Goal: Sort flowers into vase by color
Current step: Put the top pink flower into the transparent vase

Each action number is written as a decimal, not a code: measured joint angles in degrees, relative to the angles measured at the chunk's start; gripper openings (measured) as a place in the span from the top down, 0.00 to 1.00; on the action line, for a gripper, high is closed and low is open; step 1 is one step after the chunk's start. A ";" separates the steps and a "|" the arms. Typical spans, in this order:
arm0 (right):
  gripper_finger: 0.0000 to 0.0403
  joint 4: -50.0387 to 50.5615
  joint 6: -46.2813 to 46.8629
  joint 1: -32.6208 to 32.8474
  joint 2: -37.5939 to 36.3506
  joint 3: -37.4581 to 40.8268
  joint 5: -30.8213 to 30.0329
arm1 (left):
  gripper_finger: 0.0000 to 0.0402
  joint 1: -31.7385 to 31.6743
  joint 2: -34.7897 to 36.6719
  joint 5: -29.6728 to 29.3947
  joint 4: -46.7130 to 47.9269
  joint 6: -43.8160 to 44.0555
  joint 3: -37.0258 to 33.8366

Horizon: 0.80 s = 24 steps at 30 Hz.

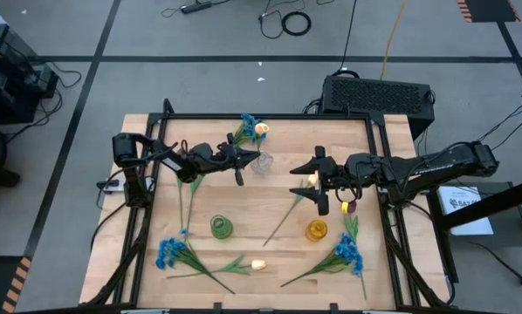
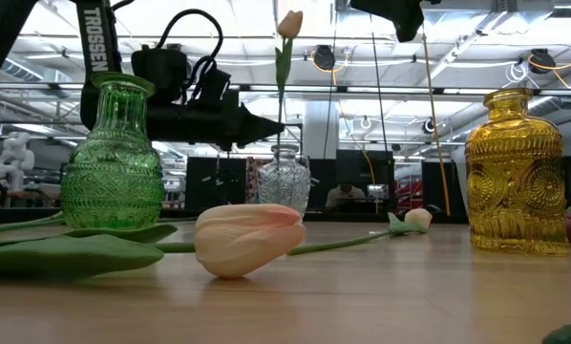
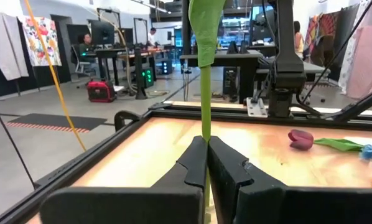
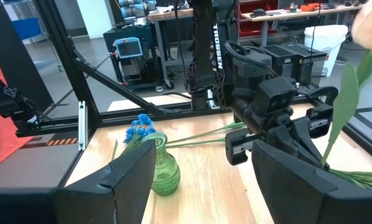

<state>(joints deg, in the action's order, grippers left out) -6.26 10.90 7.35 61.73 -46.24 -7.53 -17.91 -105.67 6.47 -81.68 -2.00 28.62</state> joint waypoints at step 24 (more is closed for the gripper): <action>0.36 0.52 -0.22 0.00 0.00 0.00 0.06 | 0.69 -0.01 4.64 -2.88 3.92 2.47 0.07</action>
<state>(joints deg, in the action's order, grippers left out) -5.74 10.68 7.35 61.73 -46.24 -7.46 -17.92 -101.03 3.59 -77.77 0.47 28.69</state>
